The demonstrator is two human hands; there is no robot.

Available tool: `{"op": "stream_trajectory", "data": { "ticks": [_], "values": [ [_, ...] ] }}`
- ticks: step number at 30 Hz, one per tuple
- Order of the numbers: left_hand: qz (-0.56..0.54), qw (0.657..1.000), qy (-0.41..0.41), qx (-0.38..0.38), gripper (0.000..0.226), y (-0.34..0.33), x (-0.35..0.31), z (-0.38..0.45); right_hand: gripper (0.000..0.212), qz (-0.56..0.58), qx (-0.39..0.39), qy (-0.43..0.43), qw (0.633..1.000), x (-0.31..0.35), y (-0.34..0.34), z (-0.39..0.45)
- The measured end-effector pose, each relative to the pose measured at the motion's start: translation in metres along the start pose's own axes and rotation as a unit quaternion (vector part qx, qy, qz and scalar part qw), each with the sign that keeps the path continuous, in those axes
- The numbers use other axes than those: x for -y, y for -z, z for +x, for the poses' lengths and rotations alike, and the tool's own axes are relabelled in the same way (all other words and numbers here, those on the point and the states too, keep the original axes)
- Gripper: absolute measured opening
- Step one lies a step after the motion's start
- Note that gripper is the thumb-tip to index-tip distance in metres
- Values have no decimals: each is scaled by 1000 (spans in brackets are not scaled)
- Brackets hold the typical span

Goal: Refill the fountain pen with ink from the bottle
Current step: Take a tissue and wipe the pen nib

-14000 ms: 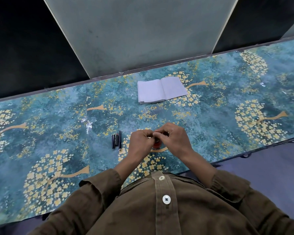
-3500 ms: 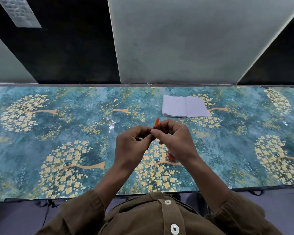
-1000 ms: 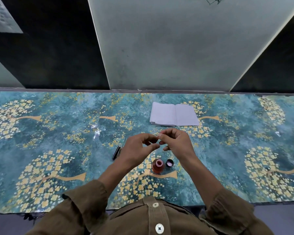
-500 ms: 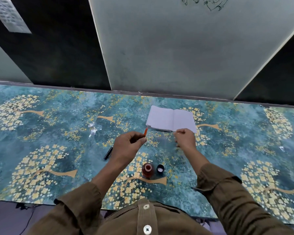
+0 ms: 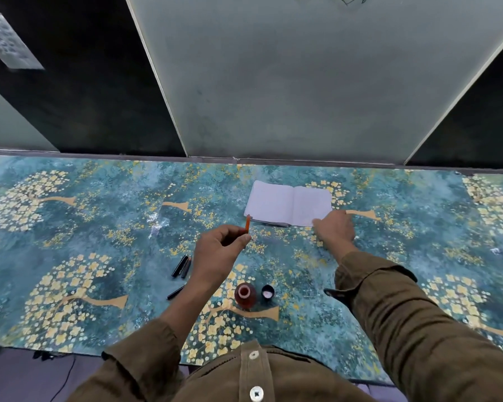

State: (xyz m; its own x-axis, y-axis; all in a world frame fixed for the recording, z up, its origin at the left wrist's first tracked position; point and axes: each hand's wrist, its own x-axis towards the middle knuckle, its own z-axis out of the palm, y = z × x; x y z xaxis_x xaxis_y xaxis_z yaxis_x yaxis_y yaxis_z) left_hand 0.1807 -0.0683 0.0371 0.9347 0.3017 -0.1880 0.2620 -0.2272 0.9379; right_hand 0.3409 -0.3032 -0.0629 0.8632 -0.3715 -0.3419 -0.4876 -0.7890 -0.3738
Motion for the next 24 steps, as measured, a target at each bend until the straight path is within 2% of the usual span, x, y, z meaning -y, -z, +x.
{"op": "stream_trajectory", "data": {
  "ticks": [3,7,8,11,14,17,19,22,24],
  "values": [
    [2,1000,7,2,7,-6,-2,0,35,40,22,2,999,0,2,0],
    [10,1000,16,6,4,-9,-1,1,16,66,21,9,998,-3,7,-5],
    [11,1000,18,7,4,-10,0,1,13,77,24,10,997,-5,8,-4],
    [14,1000,25,12,9,-10,2,-1,22,117,11,30,993,-20,14,-1],
    [15,999,28,17,11,-10,7,-4,7,125,-52,53,989,-39,28,-5],
    [21,999,34,25,11,-12,11,-7,39,104,-142,77,981,-50,37,-12],
    [23,999,35,33,9,-16,11,-7,50,71,-181,150,969,-51,35,-18],
    [20,998,31,47,9,-21,6,-9,55,-8,-153,263,953,-56,20,-27],
    [16,998,28,51,9,-24,4,-10,46,-41,-110,300,947,-63,11,-32]
  ]
}}
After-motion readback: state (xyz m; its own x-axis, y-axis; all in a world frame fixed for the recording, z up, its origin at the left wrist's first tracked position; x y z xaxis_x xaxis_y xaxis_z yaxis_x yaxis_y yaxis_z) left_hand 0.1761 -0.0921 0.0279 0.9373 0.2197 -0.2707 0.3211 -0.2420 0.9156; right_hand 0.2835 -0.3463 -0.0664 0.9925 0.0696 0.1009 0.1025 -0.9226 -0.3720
